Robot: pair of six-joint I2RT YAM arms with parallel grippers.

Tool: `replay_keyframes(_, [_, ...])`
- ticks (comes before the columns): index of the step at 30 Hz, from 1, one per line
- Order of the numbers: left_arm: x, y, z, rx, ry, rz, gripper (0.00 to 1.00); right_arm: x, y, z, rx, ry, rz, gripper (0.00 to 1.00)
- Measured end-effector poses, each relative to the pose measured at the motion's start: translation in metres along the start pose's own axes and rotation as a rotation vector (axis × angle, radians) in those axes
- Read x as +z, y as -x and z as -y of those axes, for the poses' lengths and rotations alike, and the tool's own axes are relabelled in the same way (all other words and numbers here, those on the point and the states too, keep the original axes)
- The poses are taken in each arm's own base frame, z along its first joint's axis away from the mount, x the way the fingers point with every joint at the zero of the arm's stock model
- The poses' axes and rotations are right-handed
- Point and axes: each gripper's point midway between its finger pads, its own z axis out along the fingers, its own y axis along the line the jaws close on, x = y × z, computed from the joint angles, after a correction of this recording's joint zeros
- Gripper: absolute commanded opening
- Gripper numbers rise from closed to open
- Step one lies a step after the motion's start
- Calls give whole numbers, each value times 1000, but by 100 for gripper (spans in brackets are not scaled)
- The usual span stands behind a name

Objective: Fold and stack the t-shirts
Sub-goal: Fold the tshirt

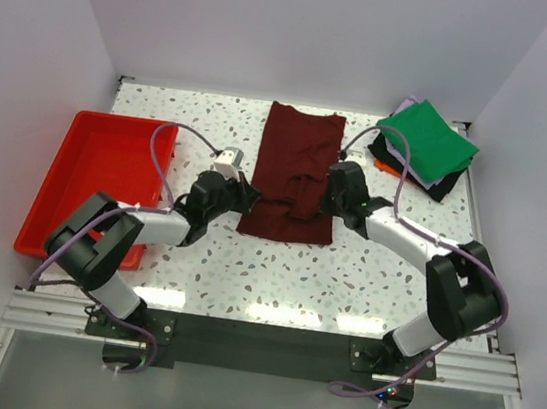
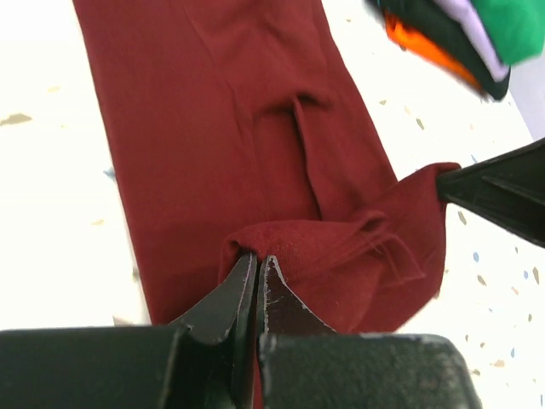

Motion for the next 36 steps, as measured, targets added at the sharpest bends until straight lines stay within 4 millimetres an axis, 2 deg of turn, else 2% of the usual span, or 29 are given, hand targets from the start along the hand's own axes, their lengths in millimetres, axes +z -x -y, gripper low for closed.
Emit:
replay_keyframes(6, [24, 24, -16, -19, -3, 56, 0, 30, 23, 2, 13, -10, 7, 0])
replay_keyframes(9, [36, 30, -23, -26, -14, 65, 0, 42, 27, 7, 22, -16, 2, 0])
replay_keyframes(20, [64, 32, -51, -48, -24, 50, 0, 52, 36, 31, 53, -63, 5, 0])
replay_keyframes(29, [80, 48, -49, -43, -49, 72, 1, 75, 44, 30, 43, -71, -8, 1])
replay_keyframes(30, [81, 50, -49, -43, -49, 75, 21, 77, 45, 30, 41, -72, -14, 18])
replay_keyframes(31, [82, 53, -50, -37, -47, 78, 34, 80, 46, 29, 40, -68, -17, 33])
replay_keyframes(32, [83, 55, -50, -38, -44, 82, 57, 81, 50, 28, 36, -65, -19, 46])
replay_keyframes(33, [83, 59, -52, -36, -38, 90, 64, 82, 54, 26, 34, -61, -16, 60])
replay_keyframes(36, [80, 67, -57, -36, -3, 105, 74, 76, 70, 21, 23, -46, 13, 74])
